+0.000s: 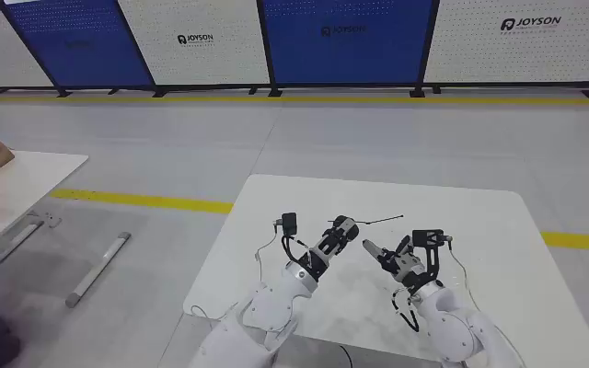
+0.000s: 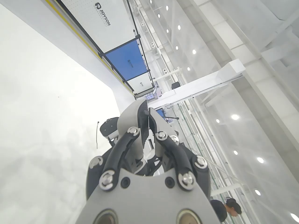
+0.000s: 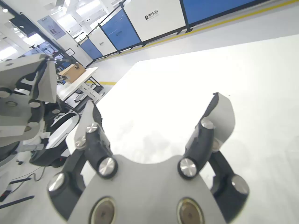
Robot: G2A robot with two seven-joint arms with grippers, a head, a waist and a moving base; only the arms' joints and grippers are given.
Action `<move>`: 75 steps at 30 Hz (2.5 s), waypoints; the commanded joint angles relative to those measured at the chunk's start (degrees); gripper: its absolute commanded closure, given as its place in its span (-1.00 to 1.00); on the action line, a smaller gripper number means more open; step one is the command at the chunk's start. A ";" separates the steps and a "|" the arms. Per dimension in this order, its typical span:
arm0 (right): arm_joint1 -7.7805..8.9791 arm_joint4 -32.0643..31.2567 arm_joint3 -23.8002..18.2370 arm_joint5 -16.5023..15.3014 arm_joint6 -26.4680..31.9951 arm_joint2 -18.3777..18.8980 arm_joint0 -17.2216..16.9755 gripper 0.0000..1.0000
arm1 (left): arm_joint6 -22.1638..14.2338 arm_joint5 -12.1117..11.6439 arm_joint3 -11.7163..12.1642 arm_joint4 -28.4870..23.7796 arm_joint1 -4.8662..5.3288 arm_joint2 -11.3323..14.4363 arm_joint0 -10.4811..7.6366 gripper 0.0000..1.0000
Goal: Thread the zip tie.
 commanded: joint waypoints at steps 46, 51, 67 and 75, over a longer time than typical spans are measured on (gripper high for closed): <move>-0.73 1.66 -3.42 -3.44 -3.77 -0.68 -0.75 0.52 | 1.11 0.72 1.94 4.19 -0.77 2.60 -1.31 1.00; -0.80 1.56 -3.48 -3.39 -3.87 -0.81 -0.71 0.52 | 1.48 0.64 1.99 5.51 -0.79 2.84 -1.17 1.00; -0.97 1.28 -3.43 -3.55 -3.94 -1.09 -0.53 1.00 | 1.71 0.67 2.04 8.03 -0.85 3.14 -0.82 1.00; -1.02 0.49 -2.87 -3.34 -2.99 -1.38 -0.11 1.00 | 1.98 0.09 1.60 7.90 -0.84 2.65 -0.38 1.00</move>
